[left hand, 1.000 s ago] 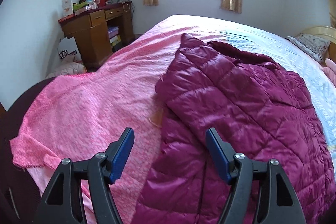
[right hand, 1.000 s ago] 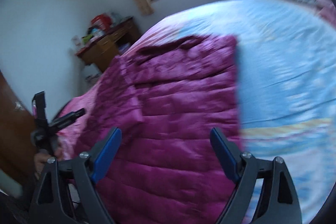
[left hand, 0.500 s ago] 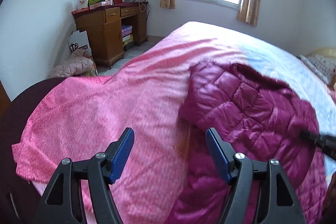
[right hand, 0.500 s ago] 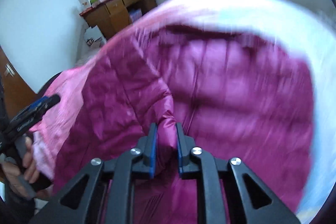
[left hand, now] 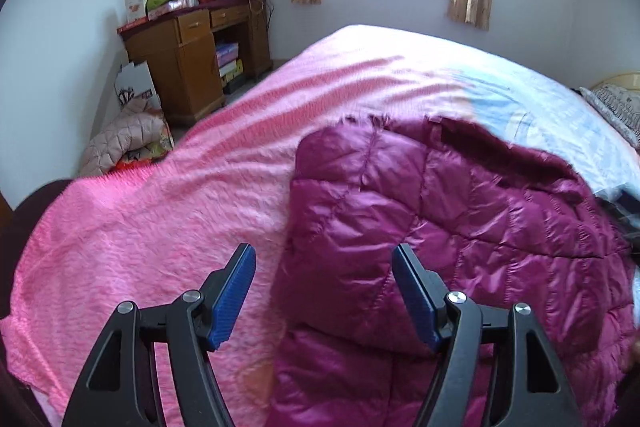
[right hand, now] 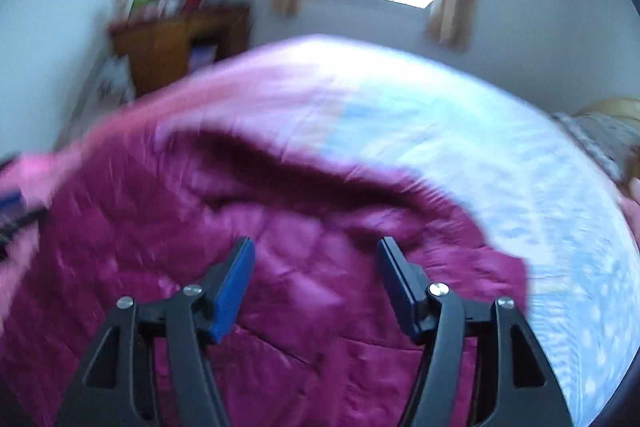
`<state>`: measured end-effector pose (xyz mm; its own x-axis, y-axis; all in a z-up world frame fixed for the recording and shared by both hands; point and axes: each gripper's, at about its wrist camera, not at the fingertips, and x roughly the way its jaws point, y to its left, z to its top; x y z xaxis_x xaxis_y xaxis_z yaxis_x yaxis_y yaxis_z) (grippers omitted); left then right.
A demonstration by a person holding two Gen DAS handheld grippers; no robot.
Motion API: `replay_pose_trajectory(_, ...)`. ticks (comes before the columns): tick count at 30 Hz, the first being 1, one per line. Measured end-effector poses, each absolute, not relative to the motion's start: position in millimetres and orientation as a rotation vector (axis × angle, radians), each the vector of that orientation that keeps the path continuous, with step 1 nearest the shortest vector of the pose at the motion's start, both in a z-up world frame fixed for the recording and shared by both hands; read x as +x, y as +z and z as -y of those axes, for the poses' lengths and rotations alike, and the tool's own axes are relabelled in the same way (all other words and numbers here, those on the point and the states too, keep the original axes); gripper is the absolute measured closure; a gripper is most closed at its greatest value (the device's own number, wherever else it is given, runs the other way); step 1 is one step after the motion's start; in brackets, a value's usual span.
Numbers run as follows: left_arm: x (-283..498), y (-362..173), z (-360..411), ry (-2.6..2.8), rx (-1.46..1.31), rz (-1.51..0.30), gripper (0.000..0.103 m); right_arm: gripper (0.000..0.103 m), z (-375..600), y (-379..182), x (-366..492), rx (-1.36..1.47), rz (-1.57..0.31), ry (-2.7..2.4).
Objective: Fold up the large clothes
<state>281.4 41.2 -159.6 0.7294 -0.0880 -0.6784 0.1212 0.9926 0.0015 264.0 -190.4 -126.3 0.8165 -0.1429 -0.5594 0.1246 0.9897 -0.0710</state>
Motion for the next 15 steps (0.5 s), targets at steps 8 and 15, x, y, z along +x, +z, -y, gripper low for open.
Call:
replay_pose_trajectory(8,299.8,-188.1,-32.7,-0.048,0.093,-0.825,0.032,0.079,159.7,-155.9,237.4,0.076,-0.739,0.028)
replay_pose_trajectory(15,257.1,-162.5,-64.4,-0.107,0.104,-0.804,0.032,0.076,170.8,-183.2,248.8,0.226,-0.841,0.008)
